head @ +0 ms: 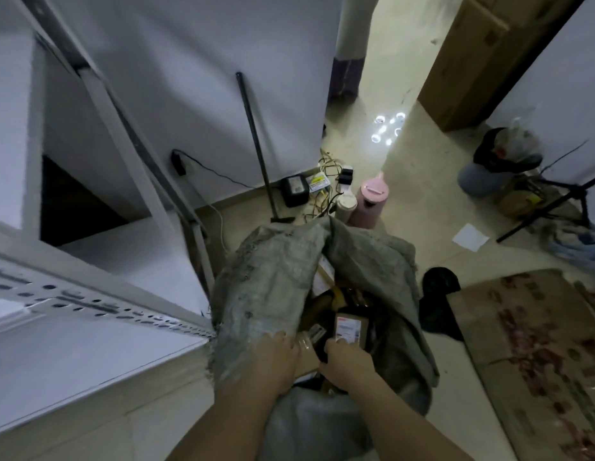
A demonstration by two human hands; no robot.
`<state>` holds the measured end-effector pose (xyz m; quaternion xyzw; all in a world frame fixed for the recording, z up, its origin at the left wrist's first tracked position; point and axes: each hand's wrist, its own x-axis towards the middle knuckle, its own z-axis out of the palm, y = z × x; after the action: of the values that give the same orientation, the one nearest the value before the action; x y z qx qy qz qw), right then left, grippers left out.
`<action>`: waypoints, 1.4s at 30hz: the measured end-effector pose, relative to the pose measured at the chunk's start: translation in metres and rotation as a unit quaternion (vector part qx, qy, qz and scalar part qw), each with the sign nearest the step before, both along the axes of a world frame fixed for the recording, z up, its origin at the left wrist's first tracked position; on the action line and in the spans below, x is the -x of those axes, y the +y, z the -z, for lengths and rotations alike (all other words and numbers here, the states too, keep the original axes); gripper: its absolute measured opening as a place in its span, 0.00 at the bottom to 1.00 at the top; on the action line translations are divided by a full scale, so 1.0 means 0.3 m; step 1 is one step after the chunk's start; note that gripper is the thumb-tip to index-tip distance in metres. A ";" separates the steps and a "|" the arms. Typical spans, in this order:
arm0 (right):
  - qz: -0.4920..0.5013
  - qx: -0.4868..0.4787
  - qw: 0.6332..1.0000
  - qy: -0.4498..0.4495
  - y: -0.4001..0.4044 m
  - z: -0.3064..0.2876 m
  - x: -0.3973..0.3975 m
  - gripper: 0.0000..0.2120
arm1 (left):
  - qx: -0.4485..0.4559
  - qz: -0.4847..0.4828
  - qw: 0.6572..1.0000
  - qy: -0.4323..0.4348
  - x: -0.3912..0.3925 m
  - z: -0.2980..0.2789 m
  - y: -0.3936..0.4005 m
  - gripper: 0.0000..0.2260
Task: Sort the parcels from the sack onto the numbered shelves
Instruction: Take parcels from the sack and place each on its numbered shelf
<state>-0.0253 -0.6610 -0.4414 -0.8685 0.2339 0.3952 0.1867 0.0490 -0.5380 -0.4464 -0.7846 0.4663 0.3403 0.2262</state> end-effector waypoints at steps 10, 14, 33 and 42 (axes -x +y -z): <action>-0.027 0.005 0.999 0.036 -0.017 0.351 0.030 0.17 | -0.090 0.191 0.976 -0.059 0.007 0.327 -0.085 0.30; -0.022 0.005 0.999 0.037 -0.015 0.384 0.047 0.17 | -0.124 0.172 0.963 -0.164 -0.048 0.301 -0.035 0.29; -0.280 -0.015 0.959 0.046 0.062 0.553 -0.163 0.61 | -0.189 -0.105 0.962 -0.167 -0.113 0.419 0.249 0.33; -0.178 -0.009 0.982 -0.065 -0.038 0.487 -0.055 0.52 | -0.010 -0.121 0.985 -0.120 -0.140 0.387 0.199 0.20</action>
<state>-0.0087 -0.6725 -0.5875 -0.9182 0.0590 0.3673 0.1357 0.0910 -0.4784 -0.5625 -0.8683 0.3336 0.2728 0.2455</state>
